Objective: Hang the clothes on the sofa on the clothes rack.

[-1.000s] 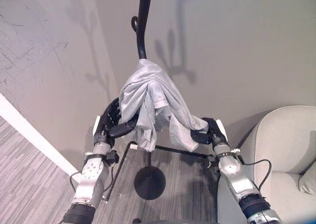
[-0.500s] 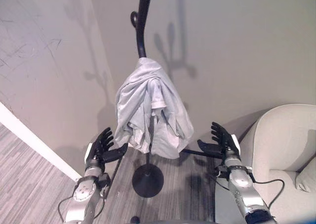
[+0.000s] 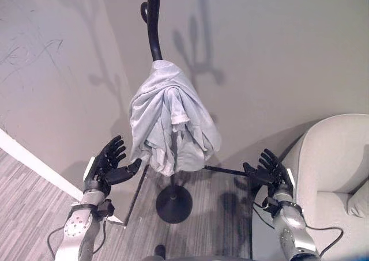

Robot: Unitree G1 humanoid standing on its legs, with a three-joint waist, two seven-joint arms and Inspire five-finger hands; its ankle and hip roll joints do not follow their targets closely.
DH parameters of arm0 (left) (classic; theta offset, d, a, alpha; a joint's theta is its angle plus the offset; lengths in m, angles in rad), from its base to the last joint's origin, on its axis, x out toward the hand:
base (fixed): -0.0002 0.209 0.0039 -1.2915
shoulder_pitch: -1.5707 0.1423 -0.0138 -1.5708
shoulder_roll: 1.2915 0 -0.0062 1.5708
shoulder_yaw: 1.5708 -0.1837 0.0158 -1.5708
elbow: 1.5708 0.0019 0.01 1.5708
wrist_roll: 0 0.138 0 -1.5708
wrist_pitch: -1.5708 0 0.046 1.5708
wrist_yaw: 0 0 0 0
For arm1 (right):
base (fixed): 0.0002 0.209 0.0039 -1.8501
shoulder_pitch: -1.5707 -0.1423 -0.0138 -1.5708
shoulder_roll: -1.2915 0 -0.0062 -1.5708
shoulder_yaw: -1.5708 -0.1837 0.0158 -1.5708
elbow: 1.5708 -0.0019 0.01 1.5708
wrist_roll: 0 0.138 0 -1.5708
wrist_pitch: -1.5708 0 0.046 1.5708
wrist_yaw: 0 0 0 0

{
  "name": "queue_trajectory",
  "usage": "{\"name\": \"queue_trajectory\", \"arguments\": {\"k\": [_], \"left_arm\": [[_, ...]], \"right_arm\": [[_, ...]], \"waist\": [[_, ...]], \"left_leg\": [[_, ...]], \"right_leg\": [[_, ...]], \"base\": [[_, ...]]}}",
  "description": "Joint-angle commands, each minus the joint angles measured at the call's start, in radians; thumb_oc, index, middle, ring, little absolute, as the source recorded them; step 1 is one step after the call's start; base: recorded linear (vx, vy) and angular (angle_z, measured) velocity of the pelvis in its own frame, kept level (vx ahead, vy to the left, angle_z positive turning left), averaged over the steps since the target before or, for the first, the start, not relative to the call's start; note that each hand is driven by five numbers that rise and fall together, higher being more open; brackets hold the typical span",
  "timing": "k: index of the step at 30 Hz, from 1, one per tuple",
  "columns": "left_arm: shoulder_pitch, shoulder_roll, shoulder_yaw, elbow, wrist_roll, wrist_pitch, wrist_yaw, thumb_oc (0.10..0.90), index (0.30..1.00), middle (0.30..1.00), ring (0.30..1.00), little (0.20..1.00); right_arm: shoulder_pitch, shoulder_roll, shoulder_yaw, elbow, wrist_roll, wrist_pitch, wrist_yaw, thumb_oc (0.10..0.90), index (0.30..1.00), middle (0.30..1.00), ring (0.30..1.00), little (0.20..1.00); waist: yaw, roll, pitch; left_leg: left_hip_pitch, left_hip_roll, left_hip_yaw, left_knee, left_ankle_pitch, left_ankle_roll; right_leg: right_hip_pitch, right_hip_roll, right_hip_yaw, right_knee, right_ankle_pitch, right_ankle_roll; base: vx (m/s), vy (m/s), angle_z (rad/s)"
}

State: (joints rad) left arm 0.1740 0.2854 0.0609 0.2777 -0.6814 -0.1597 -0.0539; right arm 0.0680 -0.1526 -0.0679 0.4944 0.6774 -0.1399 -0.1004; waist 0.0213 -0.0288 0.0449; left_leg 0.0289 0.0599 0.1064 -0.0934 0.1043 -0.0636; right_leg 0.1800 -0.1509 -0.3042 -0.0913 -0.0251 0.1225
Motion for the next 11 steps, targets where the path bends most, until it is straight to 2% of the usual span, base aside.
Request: {"name": "queue_trajectory", "arguments": {"k": [1,2,3,4,5,6,7,9,11], "left_arm": [[-0.078,0.018,0.051,0.130,-0.041,-0.053,0.057,0.800,0.900,0.900,0.900,0.900],[-0.092,-0.003,0.037,0.326,-0.017,-0.027,0.073,0.800,0.900,0.900,0.900,0.900],[-0.095,-0.003,0.037,0.329,-0.017,-0.028,0.072,0.800,0.900,0.900,0.900,0.900],[-0.120,-0.037,0.038,0.567,-0.030,0.005,0.065,0.800,0.900,0.900,0.900,0.900],[-0.123,-0.037,0.039,0.571,-0.030,0.003,0.063,0.800,0.900,0.900,0.900,0.900],[-0.152,-0.054,0.032,0.805,0.025,0.023,0.057,0.800,0.900,0.900,0.900,0.900],[-0.156,-0.054,0.032,0.808,0.024,0.021,0.055,0.800,0.900,0.900,0.900,0.900],[-0.161,-0.081,0.040,1.036,0.084,0.046,0.045,0.800,0.900,0.900,0.900,0.900],[-0.161,-0.092,0.048,1.074,0.084,0.057,0.048,0.800,0.900,0.900,0.900,0.900]], "right_arm": [[-0.056,-0.010,0.003,0.055,0.072,-0.050,0.015,0.800,0.900,0.900,0.900,0.900],[-0.065,-0.004,0.026,0.187,0.074,-0.016,0.025,0.800,0.900,0.900,0.900,0.900],[-0.067,-0.004,0.026,0.189,0.074,-0.017,0.026,0.800,0.900,0.900,0.900,0.900],[-0.082,0.016,0.038,0.338,0.102,0.007,0.040,0.800,0.900,0.900,0.900,0.900],[-0.085,0.016,0.037,0.340,0.103,0.006,0.041,0.800,0.900,0.900,0.900,0.900],[-0.112,0.031,0.048,0.516,0.104,0.021,0.049,0.800,0.900,0.900,0.900,0.900],[-0.116,0.031,0.047,0.519,0.105,0.020,0.050,0.800,0.900,0.900,0.900,0.900],[-0.147,0.054,-0.003,0.767,0.168,0.045,0.064,0.800,0.900,0.900,0.900,0.900],[-0.155,0.057,-0.027,0.833,0.190,0.054,0.062,0.800,0.900,0.900,0.900,0.900]], "waist": [[0.019,-0.005,-0.015],[0.019,-0.004,-0.012],[0.018,-0.006,-0.013],[0.019,-0.002,-0.011],[0.018,-0.003,-0.012],[0.019,-0.001,-0.012],[0.018,-0.002,-0.013],[0.019,0.002,-0.019],[0.019,0.002,-0.024]], "left_leg": [[0.114,0.005,-0.003,0.020,-0.191,0.009],[0.113,0.004,-0.006,0.020,-0.189,0.009],[0.109,0.002,-0.007,0.020,-0.185,0.010],[0.112,0.003,-0.010,0.021,-0.187,0.010],[0.108,0.001,-0.011,0.022,-0.184,0.011],[0.111,0.002,-0.015,0.023,-0.188,0.010],[0.107,0.000,-0.016,0.023,-0.185,0.011],[0.116,0.000,-0.018,0.020,-0.192,0.011],[0.112,-0.003,-0.021,0.018,-0.189,0.012]], "right_leg": [[-0.068,0.001,-0.053,0.015,0.000,-0.016],[-0.067,0.003,-0.055,0.015,-0.002,-0.018],[-0.070,0.001,-0.057,0.015,0.001,-0.018],[-0.067,0.005,-0.057,0.017,-0.004,-0.020],[-0.070,0.003,-0.058,0.016,-0.001,-0.020],[-0.066,0.006,-0.057,0.017,-0.006,-0.021],[-0.069,0.004,-0.058,0.016,-0.004,-0.021],[-0.058,0.008,-0.058,0.014,-0.013,-0.021],[-0.061,0.006,-0.060,0.012,-0.011,-0.021]], "base": [[0.00,-0.006,-0.06],[-0.01,0.000,-0.04],[0.00,0.000,0.00],[0.00,0.000,0.00],[0.00,0.000,0.00],[0.00,0.000,0.00],[0.00,0.000,0.00],[0.05,0.026,0.01],[0.03,0.017,0.01]]}}
